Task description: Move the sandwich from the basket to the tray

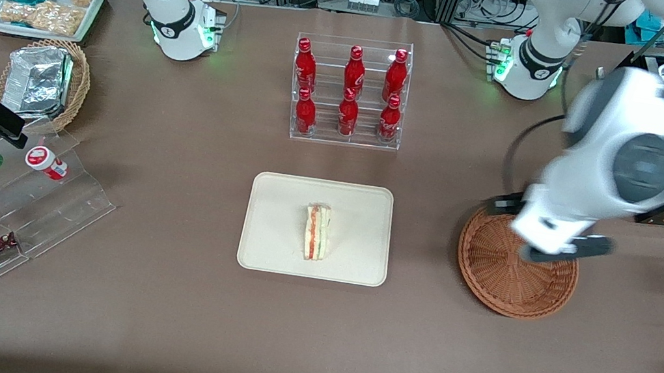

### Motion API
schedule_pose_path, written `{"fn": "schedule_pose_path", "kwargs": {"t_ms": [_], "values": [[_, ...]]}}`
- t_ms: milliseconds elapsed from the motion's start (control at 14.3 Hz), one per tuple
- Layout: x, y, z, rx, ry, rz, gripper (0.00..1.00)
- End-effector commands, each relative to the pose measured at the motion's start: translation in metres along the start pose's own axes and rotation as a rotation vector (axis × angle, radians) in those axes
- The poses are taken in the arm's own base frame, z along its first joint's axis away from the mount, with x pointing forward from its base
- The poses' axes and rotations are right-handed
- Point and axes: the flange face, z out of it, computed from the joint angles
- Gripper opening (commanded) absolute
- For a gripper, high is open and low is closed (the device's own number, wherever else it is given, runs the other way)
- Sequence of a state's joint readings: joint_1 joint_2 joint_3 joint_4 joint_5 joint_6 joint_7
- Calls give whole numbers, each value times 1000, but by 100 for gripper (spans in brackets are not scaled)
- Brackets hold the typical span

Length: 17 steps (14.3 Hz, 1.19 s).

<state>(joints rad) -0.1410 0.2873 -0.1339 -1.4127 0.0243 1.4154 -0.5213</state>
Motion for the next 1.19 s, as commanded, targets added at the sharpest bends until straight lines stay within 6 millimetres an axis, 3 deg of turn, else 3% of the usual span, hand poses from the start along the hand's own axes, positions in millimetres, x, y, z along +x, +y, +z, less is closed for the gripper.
{"fn": "schedule_pose_path", "kwargs": {"t_ms": [0,350,560,700,910,1050,1120], "values": [[-3,-72,-13,-4,-52,-23,100],[-4,-155,-18,-34,-85,69,100],[-20,-191,-14,-51,-51,124,100],[-33,-194,-24,-52,-16,136,100],[-54,-197,-55,-54,77,226,100],[-66,-170,-69,20,151,151,100],[-66,-170,-72,15,162,109,100]]}}
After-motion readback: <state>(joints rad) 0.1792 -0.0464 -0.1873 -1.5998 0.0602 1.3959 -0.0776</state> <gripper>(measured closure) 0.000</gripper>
